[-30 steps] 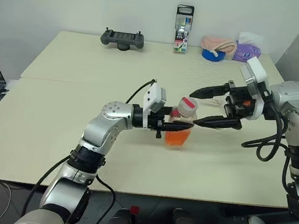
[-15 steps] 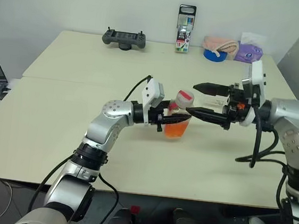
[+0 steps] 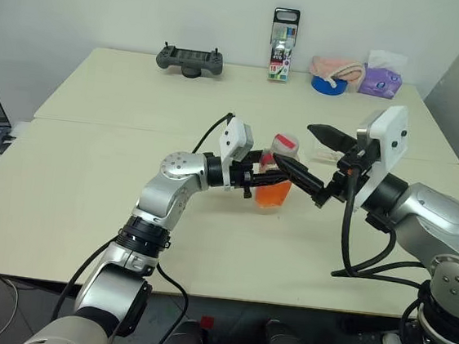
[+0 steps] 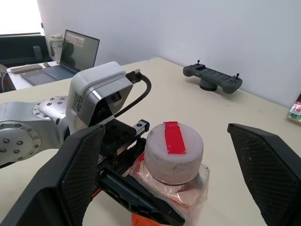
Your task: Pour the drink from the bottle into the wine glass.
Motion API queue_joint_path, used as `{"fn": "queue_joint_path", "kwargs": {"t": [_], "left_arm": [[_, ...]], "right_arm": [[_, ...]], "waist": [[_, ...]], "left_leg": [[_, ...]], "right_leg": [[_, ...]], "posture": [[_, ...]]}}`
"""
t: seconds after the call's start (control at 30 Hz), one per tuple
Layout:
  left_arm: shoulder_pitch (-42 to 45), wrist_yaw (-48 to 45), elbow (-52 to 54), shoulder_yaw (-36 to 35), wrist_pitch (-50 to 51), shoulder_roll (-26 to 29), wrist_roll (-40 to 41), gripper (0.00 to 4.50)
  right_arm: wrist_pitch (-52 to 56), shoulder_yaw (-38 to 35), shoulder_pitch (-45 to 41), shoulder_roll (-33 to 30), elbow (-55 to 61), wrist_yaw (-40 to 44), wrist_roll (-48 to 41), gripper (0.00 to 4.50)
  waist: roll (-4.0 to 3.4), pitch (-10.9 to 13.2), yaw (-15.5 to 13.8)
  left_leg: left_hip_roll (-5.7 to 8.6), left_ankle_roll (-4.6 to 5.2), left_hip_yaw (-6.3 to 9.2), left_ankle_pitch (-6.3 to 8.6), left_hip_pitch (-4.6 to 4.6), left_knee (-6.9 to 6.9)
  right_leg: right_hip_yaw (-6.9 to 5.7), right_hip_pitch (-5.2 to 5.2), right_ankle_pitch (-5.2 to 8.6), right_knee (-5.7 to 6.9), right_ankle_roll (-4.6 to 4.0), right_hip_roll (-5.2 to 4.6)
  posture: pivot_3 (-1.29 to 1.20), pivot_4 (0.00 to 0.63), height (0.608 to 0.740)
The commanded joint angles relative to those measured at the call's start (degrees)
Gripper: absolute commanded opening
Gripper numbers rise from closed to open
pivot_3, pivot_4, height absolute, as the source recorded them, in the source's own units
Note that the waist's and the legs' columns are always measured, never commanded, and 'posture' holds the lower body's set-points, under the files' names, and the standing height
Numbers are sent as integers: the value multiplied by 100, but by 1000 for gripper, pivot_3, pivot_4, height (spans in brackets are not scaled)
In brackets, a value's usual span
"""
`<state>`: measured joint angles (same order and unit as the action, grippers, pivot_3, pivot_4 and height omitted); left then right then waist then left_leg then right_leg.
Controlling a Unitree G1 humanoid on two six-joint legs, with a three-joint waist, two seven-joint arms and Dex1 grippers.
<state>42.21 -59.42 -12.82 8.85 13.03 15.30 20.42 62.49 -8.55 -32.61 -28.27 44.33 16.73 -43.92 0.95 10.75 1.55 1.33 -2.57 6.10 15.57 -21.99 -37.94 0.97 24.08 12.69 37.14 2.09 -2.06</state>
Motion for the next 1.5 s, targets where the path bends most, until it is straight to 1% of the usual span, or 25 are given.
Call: {"fn": "queue_joint_path", "kwargs": {"t": [0.03,0.23,0.5,0.67,0.83,1.0,1.5], "left_arm": [[207,-42,69,-71,-168,-76,24,1687],[227,-43,14,-96,-211,-95,-3,1687],[170,-27,92,-91,-187,-57,-5,1687],[160,5,112,-84,-178,-62,-13,1687],[149,22,98,-87,-190,-60,-27,1687],[149,27,94,-87,-192,-51,-46,1687],[146,-19,87,-89,-199,-34,-92,1687]], "right_arm": [[47,209,-175,77,158,-367,103,4500],[-217,741,-201,174,-164,-665,716,4500],[-620,1117,-430,553,-687,-831,1358,4500],[-737,1243,-531,744,-902,-833,1612,4500],[-790,1230,-592,930,-1043,-858,1793,4500],[-736,1123,-539,958,-1030,-800,1841,4500],[-428,852,-79,736,-519,-560,1579,4500]], "waist": [[0,0,3],[0,0,12],[0,0,17],[-1,0,19],[-1,0,21],[-1,0,23],[-1,0,22]], "left_leg": [[-1,0,0,0,1,0],[-2,1,1,0,3,0],[-2,1,1,0,3,1],[-2,1,1,0,3,1],[-2,1,2,0,3,1],[-2,1,2,0,2,1],[-2,1,2,0,3,1]], "right_leg": [[0,0,0,2,0,0],[-1,0,0,5,0,3],[-2,1,0,5,0,3],[-1,1,0,5,-1,3],[-1,2,-1,6,-1,3],[-1,2,-1,5,-1,3],[-1,1,0,6,-1,3]], "posture": [[0,150,740],[0,150,740],[0,150,740],[0,150,740],[0,150,740],[0,150,740],[0,150,740]]}}
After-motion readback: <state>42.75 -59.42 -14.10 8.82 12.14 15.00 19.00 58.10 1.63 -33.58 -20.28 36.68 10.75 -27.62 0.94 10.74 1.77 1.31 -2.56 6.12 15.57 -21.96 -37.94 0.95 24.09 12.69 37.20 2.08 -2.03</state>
